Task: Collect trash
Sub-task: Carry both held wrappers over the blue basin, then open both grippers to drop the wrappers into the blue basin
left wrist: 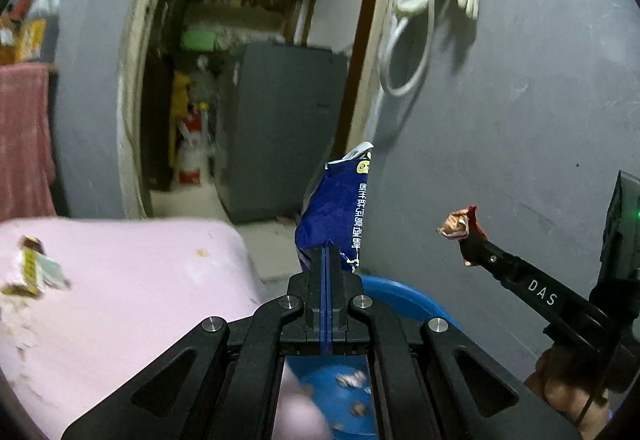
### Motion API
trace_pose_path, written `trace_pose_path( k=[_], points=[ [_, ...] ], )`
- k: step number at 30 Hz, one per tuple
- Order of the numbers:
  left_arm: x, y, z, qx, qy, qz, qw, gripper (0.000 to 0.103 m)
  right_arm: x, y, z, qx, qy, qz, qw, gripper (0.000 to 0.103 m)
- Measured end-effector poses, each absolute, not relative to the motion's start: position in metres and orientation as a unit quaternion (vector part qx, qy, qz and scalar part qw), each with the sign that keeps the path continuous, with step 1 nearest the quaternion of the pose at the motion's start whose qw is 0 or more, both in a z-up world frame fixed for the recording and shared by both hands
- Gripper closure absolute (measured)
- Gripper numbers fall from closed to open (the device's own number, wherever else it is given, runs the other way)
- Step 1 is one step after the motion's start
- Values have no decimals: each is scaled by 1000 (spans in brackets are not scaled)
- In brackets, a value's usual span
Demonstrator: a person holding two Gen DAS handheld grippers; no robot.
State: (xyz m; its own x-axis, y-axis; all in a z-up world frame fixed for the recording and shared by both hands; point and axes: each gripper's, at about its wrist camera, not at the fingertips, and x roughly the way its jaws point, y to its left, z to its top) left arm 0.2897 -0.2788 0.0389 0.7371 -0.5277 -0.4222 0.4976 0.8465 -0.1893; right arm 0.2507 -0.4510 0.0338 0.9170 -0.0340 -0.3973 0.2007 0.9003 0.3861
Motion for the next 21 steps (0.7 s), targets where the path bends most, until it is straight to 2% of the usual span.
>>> trace_pose_path(
  k=[11, 21],
  points=[
    [338, -288, -6, -73, 371, -277, 883, 103, 274, -464, 9, 239, 256, -57, 935, 93],
    [341, -282, -10, -75, 400, -273, 872, 103, 283, -461, -2, 234, 290, -56, 926, 91]
  ],
)
